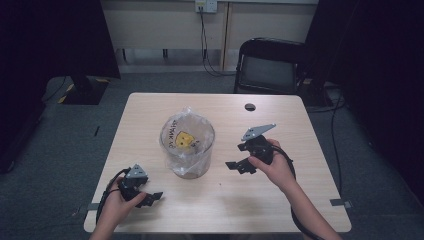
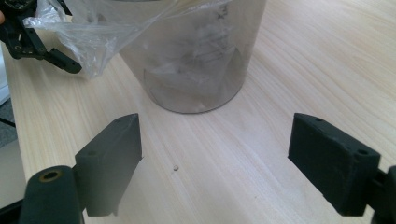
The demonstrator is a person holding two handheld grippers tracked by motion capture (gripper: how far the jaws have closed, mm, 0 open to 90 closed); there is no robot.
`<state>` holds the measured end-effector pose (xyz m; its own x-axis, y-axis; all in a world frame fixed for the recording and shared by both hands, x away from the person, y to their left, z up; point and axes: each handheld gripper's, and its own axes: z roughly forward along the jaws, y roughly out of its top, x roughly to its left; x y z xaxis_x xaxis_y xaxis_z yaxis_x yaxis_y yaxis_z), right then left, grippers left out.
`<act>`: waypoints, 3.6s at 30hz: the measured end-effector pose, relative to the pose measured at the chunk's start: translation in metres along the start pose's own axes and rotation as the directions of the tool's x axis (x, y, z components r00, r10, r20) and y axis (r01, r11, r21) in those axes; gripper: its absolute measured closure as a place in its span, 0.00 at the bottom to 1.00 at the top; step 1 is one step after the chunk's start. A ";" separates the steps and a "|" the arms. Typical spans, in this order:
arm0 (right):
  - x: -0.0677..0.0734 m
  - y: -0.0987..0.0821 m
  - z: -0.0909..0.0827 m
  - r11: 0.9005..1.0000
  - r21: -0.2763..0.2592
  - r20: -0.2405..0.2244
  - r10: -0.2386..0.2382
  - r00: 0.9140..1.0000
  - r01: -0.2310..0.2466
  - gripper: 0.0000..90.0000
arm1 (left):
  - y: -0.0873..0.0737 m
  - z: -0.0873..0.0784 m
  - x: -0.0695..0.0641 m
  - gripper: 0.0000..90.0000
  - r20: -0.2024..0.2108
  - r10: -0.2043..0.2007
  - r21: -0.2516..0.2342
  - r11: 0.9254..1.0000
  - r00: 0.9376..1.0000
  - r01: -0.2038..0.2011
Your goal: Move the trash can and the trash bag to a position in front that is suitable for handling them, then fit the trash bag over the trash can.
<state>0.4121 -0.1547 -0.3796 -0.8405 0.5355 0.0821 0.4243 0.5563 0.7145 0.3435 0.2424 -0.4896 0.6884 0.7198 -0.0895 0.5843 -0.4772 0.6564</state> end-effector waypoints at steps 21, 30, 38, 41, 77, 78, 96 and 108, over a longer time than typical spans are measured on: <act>0.004 -0.011 0.005 1.000 0.001 -0.014 0.011 1.000 -0.011 0.18 | -0.006 0.008 -0.006 0.03 -0.013 0.108 -0.022 0.994 0.994 -0.108; -0.002 -0.026 0.001 0.999 -0.002 -0.002 0.035 0.999 -0.035 0.18 | -0.008 0.008 -0.006 0.00 -0.015 0.117 -0.035 0.993 0.993 -0.117; -0.006 -0.039 0.004 0.999 0.004 -0.002 0.050 0.999 -0.050 0.18 | -0.011 0.008 -0.005 0.00 -0.012 0.124 -0.065 0.990 0.992 -0.125; -0.007 -0.044 0.005 0.999 0.003 -0.001 0.054 0.999 -0.054 0.18 | -0.011 0.008 -0.005 0.00 -0.012 0.121 -0.067 0.990 0.993 -0.121; -0.029 -0.102 0.002 0.991 0.007 0.044 0.130 0.991 -0.131 0.18 | -0.011 0.008 -0.005 0.00 -0.012 0.119 -0.068 0.990 0.993 -0.120; -0.031 -0.103 0.001 0.991 0.003 0.043 0.131 0.991 -0.131 0.18 | -0.011 0.008 -0.005 0.00 -0.012 0.120 -0.069 0.990 0.993 -0.121; -0.045 -0.132 -0.006 0.993 0.039 0.110 0.102 0.989 -0.107 0.18 | -0.011 0.008 -0.005 0.00 -0.012 0.121 -0.067 0.990 0.993 -0.122; -0.049 -0.146 -0.008 0.992 0.054 0.137 0.108 0.985 -0.117 0.18 | -0.011 0.008 -0.005 0.00 -0.012 0.121 -0.067 0.990 0.993 -0.122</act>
<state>0.3887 -0.2673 -0.4828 -0.7352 0.6749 0.0628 0.5371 0.5236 0.6614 0.3370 0.2401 -0.5027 0.7489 0.6626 0.0000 0.4659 -0.5266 0.7111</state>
